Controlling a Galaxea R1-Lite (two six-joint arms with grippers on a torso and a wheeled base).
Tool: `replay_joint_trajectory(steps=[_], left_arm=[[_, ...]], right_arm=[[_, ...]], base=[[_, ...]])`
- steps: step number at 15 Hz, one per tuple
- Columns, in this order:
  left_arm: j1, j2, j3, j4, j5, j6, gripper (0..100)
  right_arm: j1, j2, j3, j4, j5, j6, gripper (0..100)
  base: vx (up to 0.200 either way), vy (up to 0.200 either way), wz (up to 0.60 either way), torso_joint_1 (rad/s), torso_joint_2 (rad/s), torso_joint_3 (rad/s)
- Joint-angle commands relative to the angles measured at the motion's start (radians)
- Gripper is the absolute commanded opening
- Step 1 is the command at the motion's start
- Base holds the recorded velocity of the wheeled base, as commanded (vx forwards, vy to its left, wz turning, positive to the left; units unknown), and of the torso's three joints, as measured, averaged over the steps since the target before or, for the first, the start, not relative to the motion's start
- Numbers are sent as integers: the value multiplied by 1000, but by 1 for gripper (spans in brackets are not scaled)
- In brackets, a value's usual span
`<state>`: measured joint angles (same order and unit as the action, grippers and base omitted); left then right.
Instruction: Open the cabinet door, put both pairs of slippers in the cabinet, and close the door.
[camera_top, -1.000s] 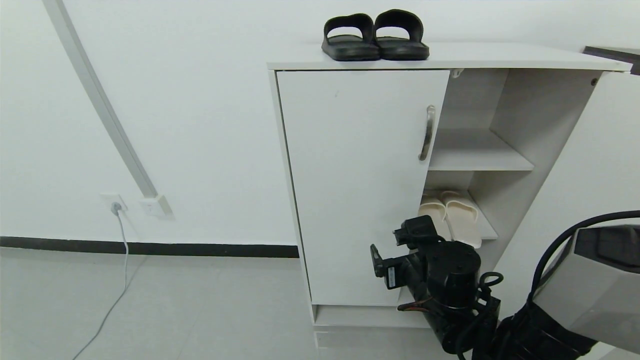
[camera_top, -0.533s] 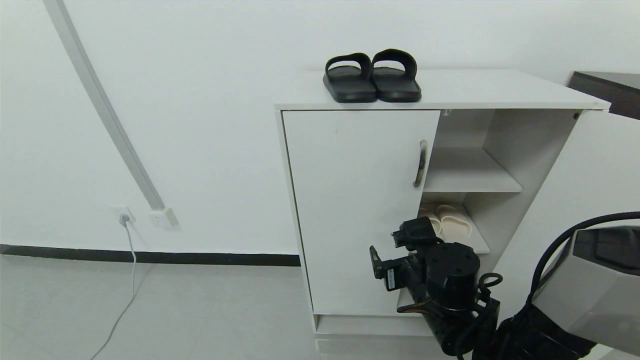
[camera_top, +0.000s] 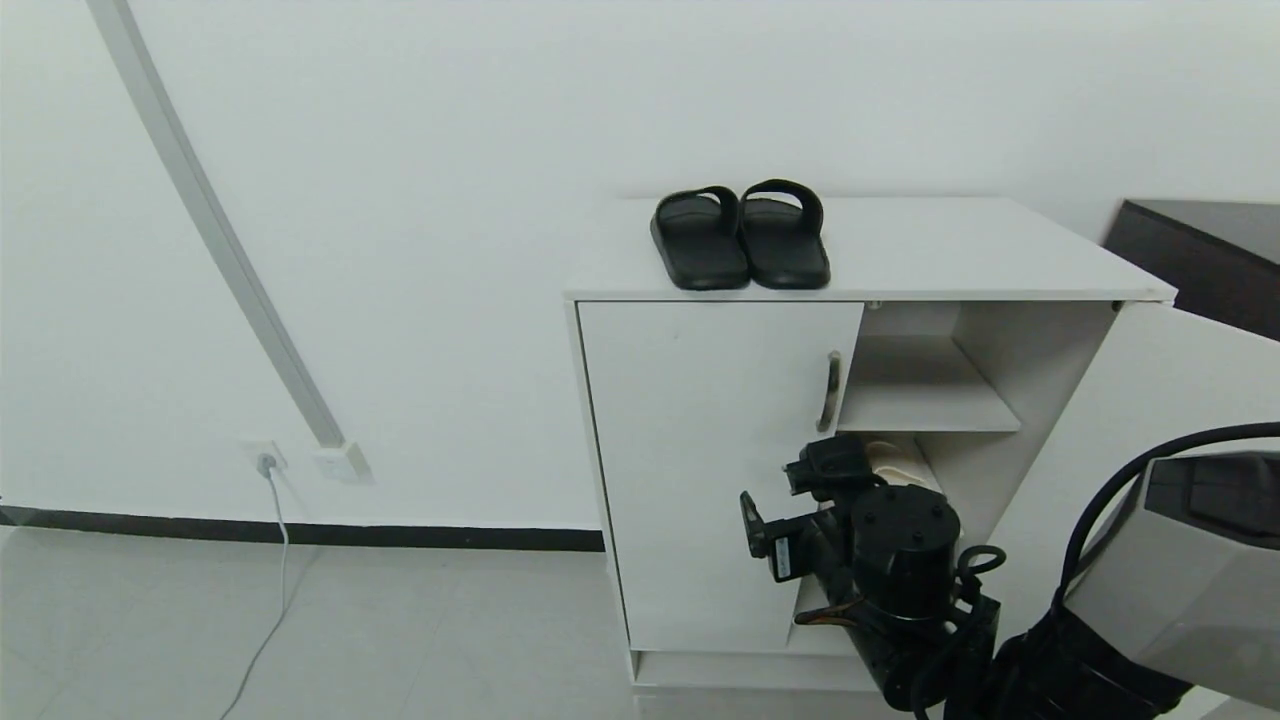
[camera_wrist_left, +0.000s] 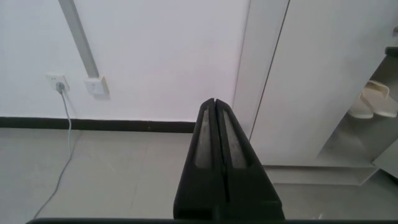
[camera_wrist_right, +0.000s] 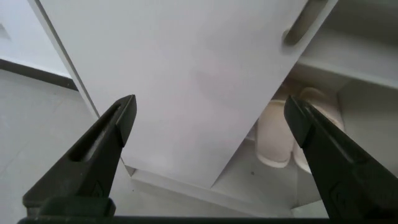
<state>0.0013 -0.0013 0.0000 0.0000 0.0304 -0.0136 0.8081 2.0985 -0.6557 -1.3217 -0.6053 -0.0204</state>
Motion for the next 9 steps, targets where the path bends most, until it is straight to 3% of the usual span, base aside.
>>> replay_joint_trajectory(steps=[1, 9], left_arm=[[0, 1, 0, 0, 0, 0, 0], [0, 1, 0, 0, 0, -2, 0]], right_arm=[[0, -3, 1, -1, -1, -1, 100], [8, -14, 24, -51, 1, -30, 100]], base=[[0, 0, 0, 173, -481, -320], [0, 0, 0, 200, -513, -315]])
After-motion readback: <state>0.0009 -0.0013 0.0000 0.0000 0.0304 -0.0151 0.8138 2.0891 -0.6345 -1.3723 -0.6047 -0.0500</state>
